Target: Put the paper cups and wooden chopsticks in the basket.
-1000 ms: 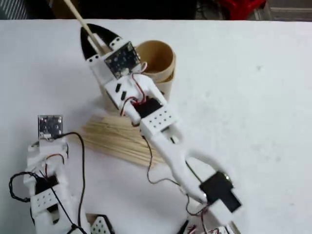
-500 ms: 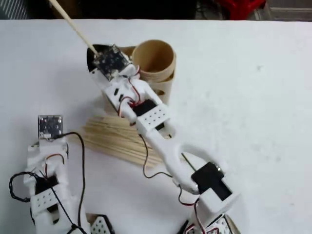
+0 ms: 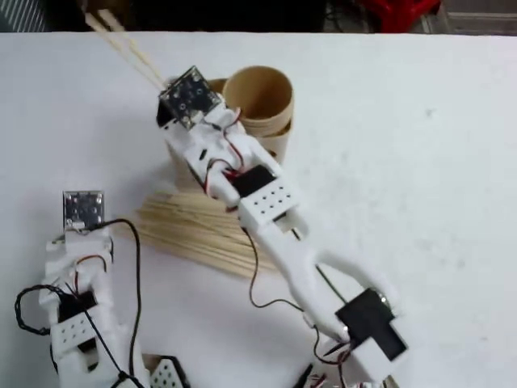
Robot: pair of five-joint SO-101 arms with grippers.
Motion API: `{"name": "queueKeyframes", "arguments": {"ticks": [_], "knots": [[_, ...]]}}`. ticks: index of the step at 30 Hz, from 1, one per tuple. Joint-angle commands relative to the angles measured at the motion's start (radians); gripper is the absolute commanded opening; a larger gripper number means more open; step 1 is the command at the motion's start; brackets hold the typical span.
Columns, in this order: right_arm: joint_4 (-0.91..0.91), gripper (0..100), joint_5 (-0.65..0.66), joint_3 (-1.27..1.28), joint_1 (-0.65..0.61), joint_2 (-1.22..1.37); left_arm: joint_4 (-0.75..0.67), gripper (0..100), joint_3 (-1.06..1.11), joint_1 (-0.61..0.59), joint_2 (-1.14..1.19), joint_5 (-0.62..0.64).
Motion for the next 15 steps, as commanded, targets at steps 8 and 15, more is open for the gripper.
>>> {"name": "queueKeyframes", "arguments": {"ticks": [8,15], "knots": [[0.147,11.5,0.017,-0.006,0.021,-0.199,-0.025,15,-0.002,-0.010,-0.012,-0.005],[0.214,9.4,0.018,-0.005,0.018,-0.289,-0.025,15,-0.002,-0.010,-0.012,-0.005]]}}
